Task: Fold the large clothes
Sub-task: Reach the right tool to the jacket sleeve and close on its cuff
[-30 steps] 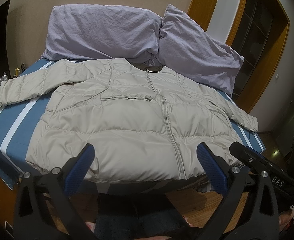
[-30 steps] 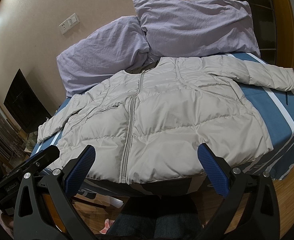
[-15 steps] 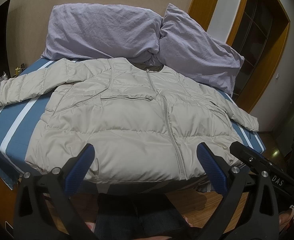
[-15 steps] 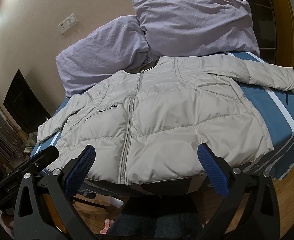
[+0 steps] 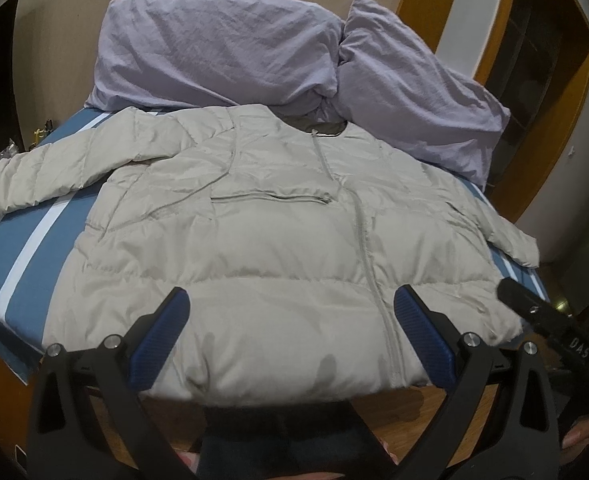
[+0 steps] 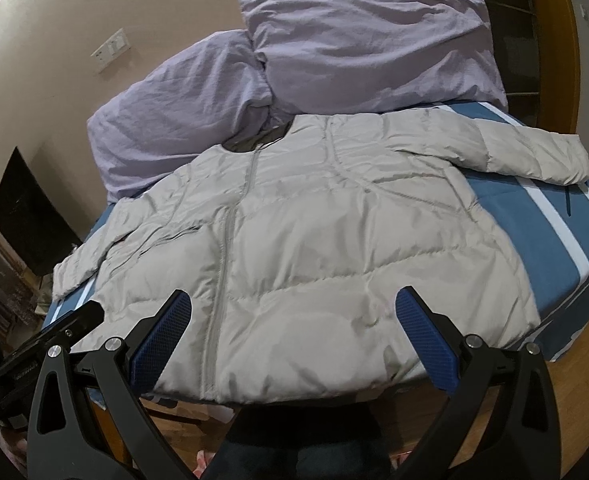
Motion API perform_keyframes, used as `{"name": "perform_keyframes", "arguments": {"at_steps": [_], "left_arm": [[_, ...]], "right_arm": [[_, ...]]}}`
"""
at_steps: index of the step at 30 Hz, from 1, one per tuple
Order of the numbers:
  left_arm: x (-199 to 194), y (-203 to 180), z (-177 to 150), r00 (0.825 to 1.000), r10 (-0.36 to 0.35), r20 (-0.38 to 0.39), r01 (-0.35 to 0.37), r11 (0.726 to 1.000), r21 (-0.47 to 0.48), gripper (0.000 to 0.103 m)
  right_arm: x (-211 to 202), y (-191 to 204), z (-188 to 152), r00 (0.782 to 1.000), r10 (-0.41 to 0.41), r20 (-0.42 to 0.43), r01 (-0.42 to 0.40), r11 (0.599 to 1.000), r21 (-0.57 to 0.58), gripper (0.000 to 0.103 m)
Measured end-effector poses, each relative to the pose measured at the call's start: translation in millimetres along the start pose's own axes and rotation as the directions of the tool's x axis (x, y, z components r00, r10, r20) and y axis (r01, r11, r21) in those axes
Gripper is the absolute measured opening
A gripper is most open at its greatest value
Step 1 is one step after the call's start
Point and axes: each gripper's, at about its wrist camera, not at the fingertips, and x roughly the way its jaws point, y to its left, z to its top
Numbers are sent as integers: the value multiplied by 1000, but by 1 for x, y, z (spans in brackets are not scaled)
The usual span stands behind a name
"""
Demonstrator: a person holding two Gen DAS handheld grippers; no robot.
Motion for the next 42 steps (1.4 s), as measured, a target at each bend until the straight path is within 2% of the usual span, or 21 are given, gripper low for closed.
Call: {"name": "perform_keyframes", "arguments": {"at_steps": [10, 15, 18, 21, 23, 26, 29, 36, 40, 42], "left_arm": [[49, 11, 36, 995, 92, -29, -91, 995, 31, 101], [73, 17, 55, 986, 161, -31, -159, 986, 54, 101], [90, 22, 64, 978, 205, -40, -202, 978, 59, 101], [107, 26, 67, 969, 238, -65, -234, 970, 64, 101], [118, 29, 66, 964, 249, -89, -243, 968, 68, 101], [131, 33, 61, 964, 244, -110, -238, 969, 64, 101], [135, 34, 56, 965, 246, -88, -240, 968, 69, 101], [145, 30, 50, 962, 269, -57, -263, 961, 84, 101], [145, 31, 51, 962, 266, -55, -261, 962, 81, 101], [145, 30, 51, 963, 265, -55, -261, 962, 81, 101]], "right_arm": [[31, -69, 43, 993, -117, -25, 119, 983, 143, 102], [43, -120, 69, 975, -221, -31, 222, 951, 213, 102], [50, -154, 83, 957, -288, -39, 288, 925, 248, 102], [60, -192, 93, 939, -335, -75, 342, 891, 297, 102], [65, -219, 98, 929, -355, -102, 368, 868, 335, 98], [71, -256, 105, 896, -422, -140, 442, 815, 374, 92], [70, -287, 108, 868, -468, -166, 491, 760, 426, 85], [63, -358, 106, 843, -501, -198, 503, 601, 622, 75], [67, -375, 104, 849, -487, -203, 482, 556, 677, 70], [68, -377, 105, 845, -500, -191, 481, 553, 681, 68]]}}
